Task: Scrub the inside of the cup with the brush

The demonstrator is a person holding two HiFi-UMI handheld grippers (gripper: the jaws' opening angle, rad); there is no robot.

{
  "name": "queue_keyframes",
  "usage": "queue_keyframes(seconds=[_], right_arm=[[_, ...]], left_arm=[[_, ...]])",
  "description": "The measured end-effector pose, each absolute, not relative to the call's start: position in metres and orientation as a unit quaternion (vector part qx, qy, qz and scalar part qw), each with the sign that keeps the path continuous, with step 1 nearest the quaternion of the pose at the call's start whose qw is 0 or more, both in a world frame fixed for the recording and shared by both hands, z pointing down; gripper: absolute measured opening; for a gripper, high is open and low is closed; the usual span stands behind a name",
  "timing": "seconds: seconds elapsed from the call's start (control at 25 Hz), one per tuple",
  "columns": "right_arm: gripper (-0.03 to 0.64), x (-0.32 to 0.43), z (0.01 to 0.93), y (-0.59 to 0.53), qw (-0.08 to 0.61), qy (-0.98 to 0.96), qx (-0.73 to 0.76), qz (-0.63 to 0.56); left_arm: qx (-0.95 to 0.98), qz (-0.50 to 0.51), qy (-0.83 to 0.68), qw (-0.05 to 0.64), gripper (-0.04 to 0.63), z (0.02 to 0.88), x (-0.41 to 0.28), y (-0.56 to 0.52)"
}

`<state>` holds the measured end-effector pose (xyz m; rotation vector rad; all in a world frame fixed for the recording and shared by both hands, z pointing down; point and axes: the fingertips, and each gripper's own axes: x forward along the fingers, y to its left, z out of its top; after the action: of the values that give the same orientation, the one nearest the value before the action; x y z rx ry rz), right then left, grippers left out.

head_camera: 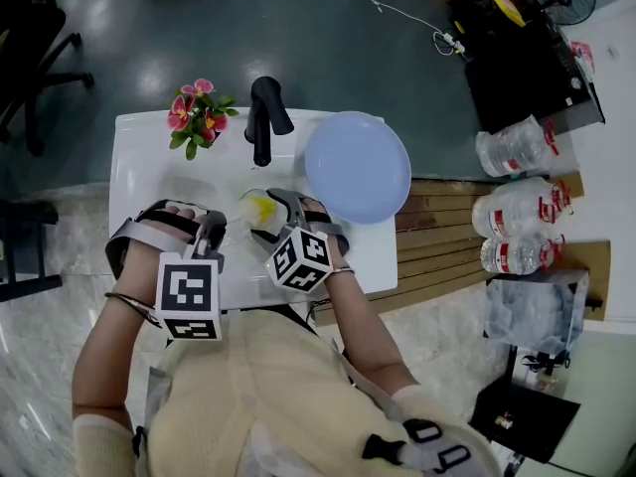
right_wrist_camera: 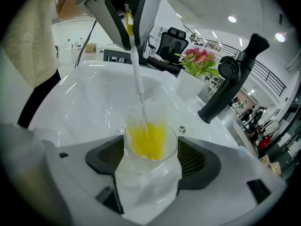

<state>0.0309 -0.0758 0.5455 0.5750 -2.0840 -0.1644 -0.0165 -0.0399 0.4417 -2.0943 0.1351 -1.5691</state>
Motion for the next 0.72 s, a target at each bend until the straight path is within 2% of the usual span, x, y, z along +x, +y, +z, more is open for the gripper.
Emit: queue_keyframes(seconds=[0.24,0.72], right_arm=[[0.35,0.031,0.546,-0.076,0.466,-0.85,0.236,-0.063],[0.35,0.033,0.546,-0.075,0.464,-0.851,0.24,-0.051]], left_arm=[[-0.785,-0.572,0.078,0.226,0.041,0.433,-0.041,-0.036],[-0.836,-0.505,0.196,0.089,0.041,0.416,-0.089,-0.027]])
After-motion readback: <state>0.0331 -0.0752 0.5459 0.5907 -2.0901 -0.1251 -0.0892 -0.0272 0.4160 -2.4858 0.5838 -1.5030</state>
